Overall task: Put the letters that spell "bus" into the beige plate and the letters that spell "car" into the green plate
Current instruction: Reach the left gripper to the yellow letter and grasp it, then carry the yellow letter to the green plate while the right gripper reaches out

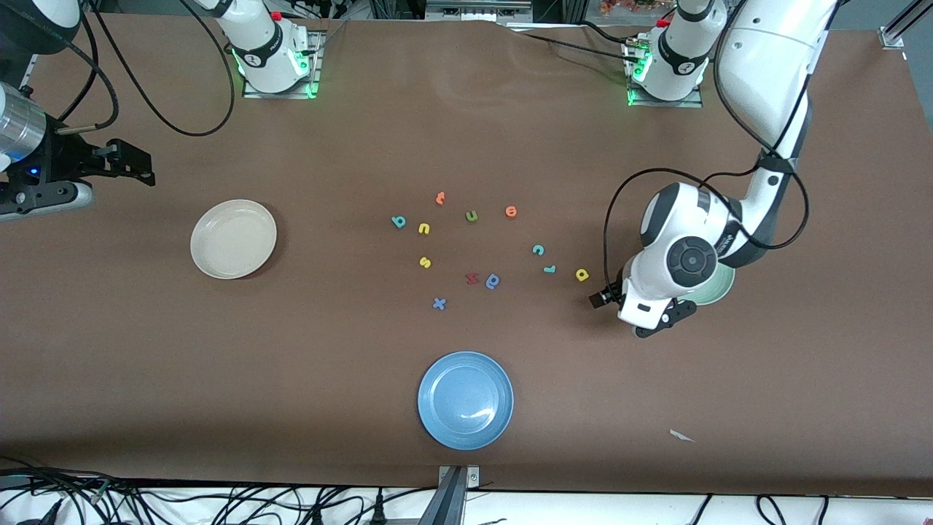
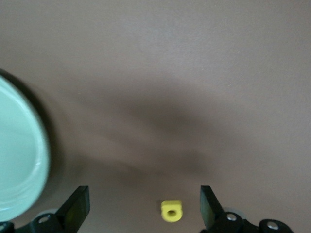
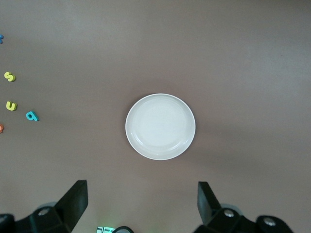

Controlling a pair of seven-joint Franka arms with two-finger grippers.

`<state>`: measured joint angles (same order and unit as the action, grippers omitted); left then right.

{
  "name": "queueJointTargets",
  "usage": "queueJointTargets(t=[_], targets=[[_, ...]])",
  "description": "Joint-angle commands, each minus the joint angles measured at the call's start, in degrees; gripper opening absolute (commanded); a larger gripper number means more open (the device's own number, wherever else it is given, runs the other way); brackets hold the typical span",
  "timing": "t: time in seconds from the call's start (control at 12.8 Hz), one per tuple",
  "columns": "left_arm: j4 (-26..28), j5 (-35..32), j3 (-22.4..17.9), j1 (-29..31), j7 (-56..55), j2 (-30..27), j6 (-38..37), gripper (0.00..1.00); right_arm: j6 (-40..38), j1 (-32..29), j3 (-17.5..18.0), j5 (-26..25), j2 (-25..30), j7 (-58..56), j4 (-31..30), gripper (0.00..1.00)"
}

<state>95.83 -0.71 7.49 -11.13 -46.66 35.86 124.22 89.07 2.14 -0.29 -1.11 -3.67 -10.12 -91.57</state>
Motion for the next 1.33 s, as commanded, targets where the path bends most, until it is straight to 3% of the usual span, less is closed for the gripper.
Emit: queueJointTargets(t=[0.0, 0.55, 0.78, 1.25], targets=[[-0.1, 1.2, -0.7, -2.1, -3.5, 1.8, 2.2, 1.0, 0.7, 0.1, 0.0, 2.1, -0.5, 0.0, 0.2, 1.0], [3.5, 4.6, -0.4, -4.2, -5.3, 3.8, 7.9, 0.85, 3.3, 4.1, 0.0, 2.4, -2.8, 5.9, 0.5, 1.0], [5.0, 6.0, -0.3, -4.2, -4.4, 3.8, 8.0, 0.63, 6.0, 7.4, 0.0, 2.3, -5.5, 10.5, 0.5, 1.0], [6.1, 6.2, 1.1, -3.5, -4.4, 3.3, 7.2, 0.63, 10.8, 12.9, 0.0, 2.4, -9.6, 18.5, 0.3, 1.0]])
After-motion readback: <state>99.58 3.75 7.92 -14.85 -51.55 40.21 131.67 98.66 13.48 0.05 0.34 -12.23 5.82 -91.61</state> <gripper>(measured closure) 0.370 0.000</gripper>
